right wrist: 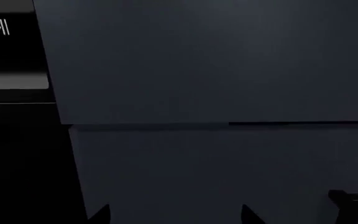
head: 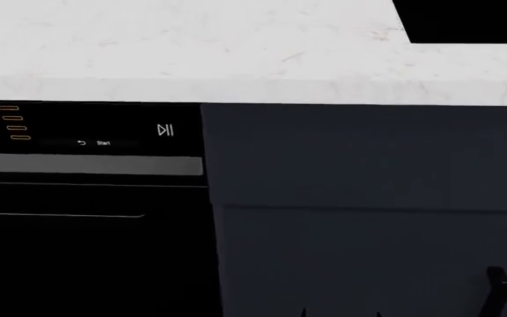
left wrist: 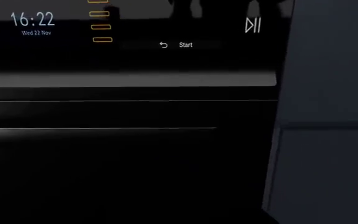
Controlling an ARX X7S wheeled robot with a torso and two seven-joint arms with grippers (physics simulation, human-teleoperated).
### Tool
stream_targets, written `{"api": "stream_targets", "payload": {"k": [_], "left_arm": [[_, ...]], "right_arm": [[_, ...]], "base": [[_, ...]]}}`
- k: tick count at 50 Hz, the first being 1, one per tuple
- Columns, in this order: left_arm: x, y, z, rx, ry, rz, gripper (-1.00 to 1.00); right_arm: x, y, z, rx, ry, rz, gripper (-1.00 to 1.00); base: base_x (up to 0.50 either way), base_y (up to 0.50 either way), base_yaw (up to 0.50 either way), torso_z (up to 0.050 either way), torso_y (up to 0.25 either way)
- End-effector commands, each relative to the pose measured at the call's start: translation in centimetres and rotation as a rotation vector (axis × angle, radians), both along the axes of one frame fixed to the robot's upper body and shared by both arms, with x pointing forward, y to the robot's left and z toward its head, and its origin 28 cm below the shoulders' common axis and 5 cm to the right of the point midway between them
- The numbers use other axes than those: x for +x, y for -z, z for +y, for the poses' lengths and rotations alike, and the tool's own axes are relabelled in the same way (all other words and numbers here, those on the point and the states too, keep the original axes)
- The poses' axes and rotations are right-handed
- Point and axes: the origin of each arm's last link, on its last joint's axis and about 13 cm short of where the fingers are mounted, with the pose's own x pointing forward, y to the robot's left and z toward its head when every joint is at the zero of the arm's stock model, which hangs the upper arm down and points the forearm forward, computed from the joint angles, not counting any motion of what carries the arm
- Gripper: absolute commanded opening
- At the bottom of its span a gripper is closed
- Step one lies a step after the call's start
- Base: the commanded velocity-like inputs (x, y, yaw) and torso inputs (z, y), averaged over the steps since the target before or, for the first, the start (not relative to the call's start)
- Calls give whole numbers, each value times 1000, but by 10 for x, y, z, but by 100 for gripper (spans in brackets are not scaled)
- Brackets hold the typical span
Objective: Open the dishwasher door
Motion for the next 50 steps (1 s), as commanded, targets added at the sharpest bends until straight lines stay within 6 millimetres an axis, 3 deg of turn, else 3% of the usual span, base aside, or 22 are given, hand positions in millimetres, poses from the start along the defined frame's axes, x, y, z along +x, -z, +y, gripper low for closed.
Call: {"api": "stream_targets", "payload": {"k": [1, 14, 25, 33, 50], "left_arm": [[0, 0, 0, 0, 0, -6, 100], [0, -1, -1, 6, -1, -10, 100], [0, 0, 0, 15, -2, -14, 100], [-5, -4, 7, 213, -21, -15, 100], [-11, -21, 32, 912, 30, -4, 100]], "right_arm": [[0, 0, 0, 1, 0, 2, 100], [-1, 0, -1, 2, 5, 4, 100], [-2, -1, 0, 6, 10, 2, 100], [-3, -2, 0, 10, 10, -2, 100], [-4, -1, -2, 25, 16, -3, 100]], "base": [[414, 0, 0, 0, 0], [411, 0, 0, 0, 0], [5, 0, 0, 0, 0], [0, 0, 0, 0, 0], [0, 0, 0, 0, 0]]}}
